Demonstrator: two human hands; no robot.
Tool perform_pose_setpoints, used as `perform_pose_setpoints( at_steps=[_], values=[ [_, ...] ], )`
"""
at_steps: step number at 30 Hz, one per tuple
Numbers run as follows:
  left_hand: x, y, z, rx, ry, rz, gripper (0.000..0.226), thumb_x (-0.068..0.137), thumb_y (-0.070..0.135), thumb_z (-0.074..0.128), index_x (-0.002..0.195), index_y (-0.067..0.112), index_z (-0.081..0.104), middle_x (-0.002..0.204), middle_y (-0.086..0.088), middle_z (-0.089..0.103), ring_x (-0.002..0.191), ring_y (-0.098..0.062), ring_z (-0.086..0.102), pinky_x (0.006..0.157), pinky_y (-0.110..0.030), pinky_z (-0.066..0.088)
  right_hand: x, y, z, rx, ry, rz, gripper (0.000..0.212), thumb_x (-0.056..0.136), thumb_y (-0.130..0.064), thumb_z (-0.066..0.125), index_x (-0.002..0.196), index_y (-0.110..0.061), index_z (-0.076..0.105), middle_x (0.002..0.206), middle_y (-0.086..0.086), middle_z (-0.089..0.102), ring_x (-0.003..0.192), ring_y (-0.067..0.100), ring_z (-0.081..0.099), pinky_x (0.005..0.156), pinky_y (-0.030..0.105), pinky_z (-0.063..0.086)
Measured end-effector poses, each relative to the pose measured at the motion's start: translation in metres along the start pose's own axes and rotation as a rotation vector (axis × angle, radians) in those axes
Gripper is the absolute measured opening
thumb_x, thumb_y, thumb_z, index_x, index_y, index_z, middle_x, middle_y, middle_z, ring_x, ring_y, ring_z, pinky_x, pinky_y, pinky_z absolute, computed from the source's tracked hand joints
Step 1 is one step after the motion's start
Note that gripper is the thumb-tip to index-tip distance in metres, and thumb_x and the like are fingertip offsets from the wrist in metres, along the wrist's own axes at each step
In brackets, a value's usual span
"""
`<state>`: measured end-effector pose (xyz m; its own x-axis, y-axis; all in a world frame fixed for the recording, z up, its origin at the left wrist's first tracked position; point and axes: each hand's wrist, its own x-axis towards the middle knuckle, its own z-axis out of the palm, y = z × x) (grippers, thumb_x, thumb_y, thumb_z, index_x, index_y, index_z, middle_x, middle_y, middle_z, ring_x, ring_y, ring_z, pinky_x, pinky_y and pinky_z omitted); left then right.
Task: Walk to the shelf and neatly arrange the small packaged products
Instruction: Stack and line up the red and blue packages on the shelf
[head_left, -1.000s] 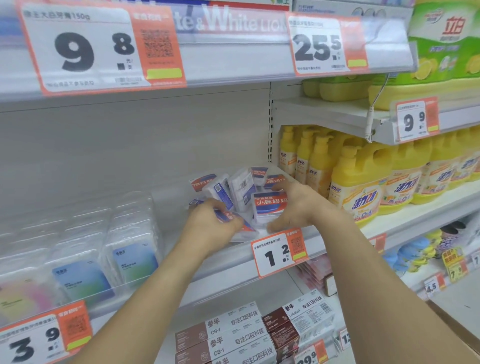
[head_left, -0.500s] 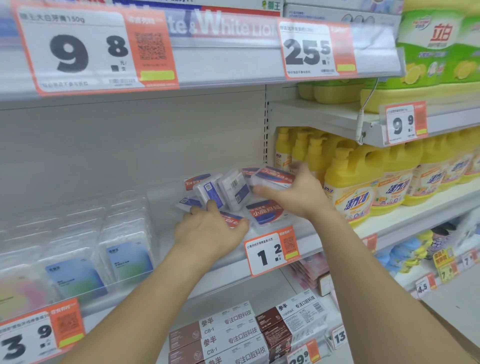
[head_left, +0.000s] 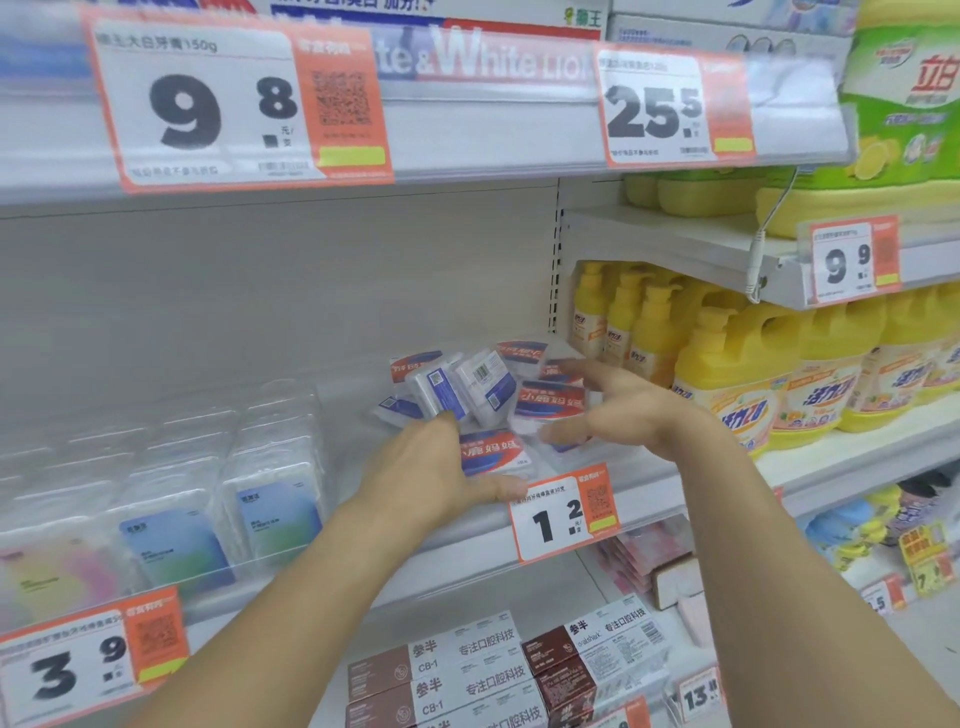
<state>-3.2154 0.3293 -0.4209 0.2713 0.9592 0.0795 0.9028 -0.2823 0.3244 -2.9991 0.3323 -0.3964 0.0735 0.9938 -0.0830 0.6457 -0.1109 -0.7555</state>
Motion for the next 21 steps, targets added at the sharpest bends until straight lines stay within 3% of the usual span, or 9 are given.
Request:
perform_pose_setpoints(
  at_steps=[3,6,11,14,17,21],
  values=[
    [-0.001,-0.002,0.002,-0.041,-0.028,0.003,0.077,0.061,0.08,0.063,0.112,0.024,0.051,0.108,0.006,0.064,0.088,-0.015,0.059,0.07,-0.029,0.049,-0.002,-0.003,0.01,0.048,0.115,-0.065,0.074,0.072,-0.049,0.082,0.135,-0.028,0.052,0.129,-0.005,0.06,0.115,0.017,0.058,0.095,0.038,0.052],
    [-0.003,-0.004,0.004,-0.064,-0.035,0.021,0.075,0.066,0.08,0.06,0.117,0.026,0.048,0.115,0.006,0.062,0.088,-0.012,0.056,0.068,-0.025,0.044,0.003,0.002,0.015,0.02,0.156,-0.079,0.059,0.08,-0.035,0.08,0.132,-0.025,0.054,0.12,-0.002,0.065,0.108,0.018,0.062,0.094,0.038,0.053],
    [0.002,-0.009,0.004,-0.168,-0.089,-0.006,0.07,0.074,0.072,0.059,0.124,0.024,0.045,0.122,0.005,0.062,0.102,-0.015,0.06,0.084,-0.031,0.051,0.002,0.009,0.002,0.209,0.059,0.005,0.056,0.081,-0.009,0.079,0.128,-0.026,0.052,0.101,-0.01,0.065,0.096,0.011,0.063,0.089,0.034,0.052],
    [0.003,-0.01,0.003,-0.165,-0.087,-0.017,0.069,0.08,0.066,0.059,0.131,0.022,0.043,0.126,0.004,0.06,0.106,-0.017,0.06,0.086,-0.03,0.05,0.004,0.012,-0.002,0.191,0.029,0.049,0.074,0.078,-0.01,0.082,0.139,-0.02,0.042,0.115,-0.003,0.065,0.104,0.016,0.062,0.091,0.034,0.049],
    [0.002,-0.011,0.001,-0.169,-0.095,-0.02,0.067,0.084,0.059,0.061,0.135,0.02,0.041,0.127,0.001,0.059,0.105,-0.018,0.058,0.086,-0.028,0.047,0.0,0.012,-0.013,0.11,-0.018,0.109,0.072,0.07,-0.014,0.088,0.126,-0.02,0.043,0.124,0.004,0.063,0.112,0.024,0.061,0.101,0.045,0.049],
    [0.003,-0.017,-0.001,-0.248,-0.098,-0.082,0.05,0.091,0.046,0.058,0.134,0.022,0.046,0.124,-0.006,0.059,0.104,-0.022,0.058,0.085,-0.028,0.045,-0.009,0.003,-0.024,-0.1,-0.144,0.15,0.078,0.075,-0.019,0.085,0.141,-0.021,0.044,0.125,0.007,0.061,0.11,0.025,0.062,0.093,0.043,0.055]
  ],
)
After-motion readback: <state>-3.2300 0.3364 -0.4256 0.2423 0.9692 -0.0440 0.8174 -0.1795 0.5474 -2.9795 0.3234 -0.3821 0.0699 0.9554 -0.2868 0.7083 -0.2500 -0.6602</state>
